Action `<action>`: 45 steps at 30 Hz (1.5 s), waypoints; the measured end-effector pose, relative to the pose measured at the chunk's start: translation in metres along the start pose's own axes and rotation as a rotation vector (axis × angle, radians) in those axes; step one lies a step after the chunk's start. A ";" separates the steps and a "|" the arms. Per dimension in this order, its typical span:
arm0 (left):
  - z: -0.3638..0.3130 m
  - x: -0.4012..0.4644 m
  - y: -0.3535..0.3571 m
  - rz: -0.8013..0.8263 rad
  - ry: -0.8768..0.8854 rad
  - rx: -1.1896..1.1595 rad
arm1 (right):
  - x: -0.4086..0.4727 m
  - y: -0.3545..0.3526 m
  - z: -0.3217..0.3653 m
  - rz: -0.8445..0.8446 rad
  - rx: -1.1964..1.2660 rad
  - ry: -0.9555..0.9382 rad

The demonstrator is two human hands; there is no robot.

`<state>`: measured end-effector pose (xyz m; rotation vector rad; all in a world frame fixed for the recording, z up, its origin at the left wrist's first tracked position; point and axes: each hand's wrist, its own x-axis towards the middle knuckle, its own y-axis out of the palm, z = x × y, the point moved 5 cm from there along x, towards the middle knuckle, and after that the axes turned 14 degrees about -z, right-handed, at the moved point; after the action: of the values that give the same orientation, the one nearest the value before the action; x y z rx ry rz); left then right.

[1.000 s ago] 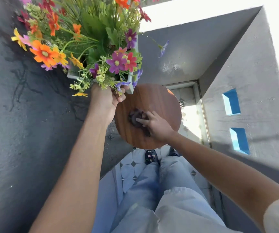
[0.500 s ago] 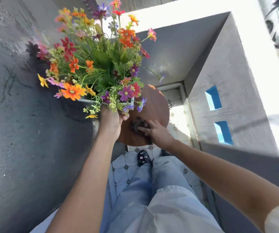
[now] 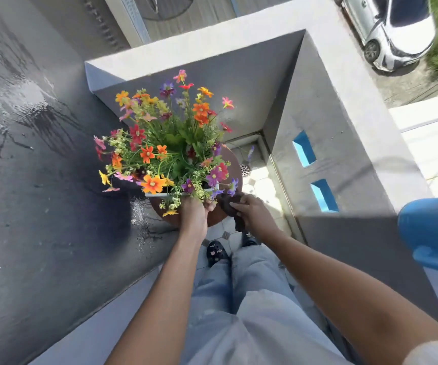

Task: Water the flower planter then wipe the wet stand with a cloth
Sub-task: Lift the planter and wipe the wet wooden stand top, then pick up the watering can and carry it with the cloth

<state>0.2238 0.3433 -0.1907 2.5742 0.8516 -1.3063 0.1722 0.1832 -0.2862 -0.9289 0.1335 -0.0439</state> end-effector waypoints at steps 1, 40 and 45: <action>0.005 -0.002 0.001 -0.008 -0.008 -0.003 | -0.002 -0.005 -0.005 -0.033 0.037 0.087; 0.141 -0.398 0.177 0.664 0.288 0.456 | -0.236 -0.454 -0.110 -1.286 0.665 0.586; 0.217 -0.438 0.194 0.657 -0.107 0.448 | -0.284 -0.474 -0.151 -1.386 0.687 0.657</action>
<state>-0.0284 -0.0818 -0.0101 2.6793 -0.3417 -1.4923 -0.1200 -0.1934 0.0317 -0.1348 0.0470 -1.5854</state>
